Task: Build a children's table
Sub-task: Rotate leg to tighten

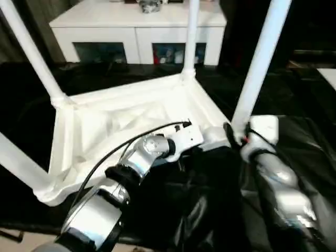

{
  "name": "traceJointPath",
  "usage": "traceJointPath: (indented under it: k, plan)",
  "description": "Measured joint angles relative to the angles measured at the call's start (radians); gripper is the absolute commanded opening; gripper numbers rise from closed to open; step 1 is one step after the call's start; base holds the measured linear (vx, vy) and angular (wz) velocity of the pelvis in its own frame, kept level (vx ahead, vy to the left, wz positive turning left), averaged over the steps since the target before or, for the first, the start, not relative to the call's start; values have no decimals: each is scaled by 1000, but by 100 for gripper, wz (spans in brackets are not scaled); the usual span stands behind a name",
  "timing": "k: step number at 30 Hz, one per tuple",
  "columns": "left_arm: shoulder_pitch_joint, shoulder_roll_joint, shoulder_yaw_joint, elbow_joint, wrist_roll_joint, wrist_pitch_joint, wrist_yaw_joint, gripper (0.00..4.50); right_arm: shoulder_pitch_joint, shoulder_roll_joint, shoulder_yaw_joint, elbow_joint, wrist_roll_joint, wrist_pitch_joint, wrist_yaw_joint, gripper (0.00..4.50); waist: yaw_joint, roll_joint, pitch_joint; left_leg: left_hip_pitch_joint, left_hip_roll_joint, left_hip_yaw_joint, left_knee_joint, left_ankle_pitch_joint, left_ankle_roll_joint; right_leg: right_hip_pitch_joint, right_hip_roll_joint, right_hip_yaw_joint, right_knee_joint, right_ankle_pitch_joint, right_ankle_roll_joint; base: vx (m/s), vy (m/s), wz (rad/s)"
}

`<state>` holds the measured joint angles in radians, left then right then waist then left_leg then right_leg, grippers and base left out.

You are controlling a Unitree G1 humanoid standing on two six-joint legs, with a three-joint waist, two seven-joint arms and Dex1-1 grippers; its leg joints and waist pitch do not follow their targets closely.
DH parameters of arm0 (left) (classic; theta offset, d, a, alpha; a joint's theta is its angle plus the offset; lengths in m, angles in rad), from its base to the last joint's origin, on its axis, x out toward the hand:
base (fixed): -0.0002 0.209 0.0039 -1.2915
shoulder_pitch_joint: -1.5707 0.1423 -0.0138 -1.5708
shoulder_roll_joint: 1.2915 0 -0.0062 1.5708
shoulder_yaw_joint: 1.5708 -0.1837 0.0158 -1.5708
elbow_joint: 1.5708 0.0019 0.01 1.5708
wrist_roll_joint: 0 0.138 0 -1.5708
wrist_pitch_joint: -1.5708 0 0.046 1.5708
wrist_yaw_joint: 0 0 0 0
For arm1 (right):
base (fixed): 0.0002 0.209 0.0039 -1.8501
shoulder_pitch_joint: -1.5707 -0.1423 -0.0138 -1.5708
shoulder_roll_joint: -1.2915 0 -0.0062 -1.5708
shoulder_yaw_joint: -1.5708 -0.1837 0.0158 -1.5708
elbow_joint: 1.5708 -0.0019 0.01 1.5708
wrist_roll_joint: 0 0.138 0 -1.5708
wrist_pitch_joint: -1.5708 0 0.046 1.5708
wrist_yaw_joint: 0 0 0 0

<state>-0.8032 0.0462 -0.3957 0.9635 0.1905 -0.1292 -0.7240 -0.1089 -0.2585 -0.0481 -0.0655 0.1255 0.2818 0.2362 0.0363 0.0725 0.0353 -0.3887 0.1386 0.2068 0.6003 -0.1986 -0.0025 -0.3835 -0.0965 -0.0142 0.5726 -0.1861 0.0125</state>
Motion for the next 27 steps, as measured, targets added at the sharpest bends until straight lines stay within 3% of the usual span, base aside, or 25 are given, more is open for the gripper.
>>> traceJointPath:
  k: [3, 5, 8, 11, 14, 15, 17, 19, 20, 24, 27]
  plan:
    - [30, 4, 56, -51, -65, -3, -33, 62, 57, -41, 10, -51, 31, 2, 85, 396, -2, -3, 2, -2, 2, 0, 0, 2, 4, -4, 1, -1, 4, -3, 5, 0, 0, 0]
    - [60, 8, 71, -144, -111, 4, -75, 101, 60, -47, 25, -53, 37, 2, 111, 396, -4, -2, 2, -5, 3, 0, 0, 3, 4, -8, 2, -1, 5, -3, 5, 0, 0, 0]
    - [106, 38, 95, -295, -169, 53, -120, 110, 57, -40, 60, -67, 36, 8, 121, 396, -8, 0, 1, -8, 4, 0, 0, 3, 4, -12, 3, -1, 6, -3, 5, 0, 0, 0]
    - [195, 106, 146, -491, -218, 173, -125, 148, 44, -33, 86, -88, 36, 25, 131, 396, -11, -1, 2, -10, 6, 0, 1, 3, 4, -16, 4, -2, 8, -3, 5, 0, 0, 0]
    - [357, 233, 170, -745, -246, 338, -164, 166, 11, -23, 108, -90, 33, 33, 143, 396, -16, -4, 3, -10, 7, 0, 1, 3, 4, -17, 5, -3, 10, -4, 5, 0, 0, 0]
    - [385, 256, 173, -776, -248, 367, -174, 166, 7, -23, 111, -89, 33, 33, 144, 396, -14, -5, 3, -10, 7, 0, 1, 3, 3, -17, 5, -3, 9, -4, 5, 0, 0, 0]
    - [529, 387, 183, -955, -282, 504, -242, 188, -17, -11, 136, -79, 29, 33, 149, 396, -13, -13, 7, -11, 8, 0, 1, 4, 1, -19, 5, -3, 11, -4, 5, 0, 0, 0]
    - [617, 478, 187, -1061, -307, 592, -291, 197, -30, -11, 138, -72, 28, 32, 154, 396, -7, -20, 9, -10, 8, 0, 1, 1, -4, -19, 5, -2, 11, -4, 5, 0, 0, 0]
    - [649, 514, 193, -1102, -318, 632, -311, 224, -47, -9, 141, -60, 28, 32, 156, 396, 2, -21, 11, -11, 7, 1, 1, 2, -6, -18, 5, -2, 11, -4, 5, 0, 0, 0]
    - [715, 580, 242, -1249, -330, 740, -303, 256, -105, 3, 157, -24, 28, 30, 178, 396, 13, -46, 12, -10, 8, 4, 1, 3, -8, -17, 4, 0, 13, -4, 5, 0, 0, 0]
    - [734, 613, 272, -1281, -293, 791, -262, 277, -156, 9, 172, 35, 21, 17, 188, 396, 7, -58, 11, -6, 7, 4, 1, 4, -9, -14, 4, 2, 14, -4, 5, 0, 0, 0]
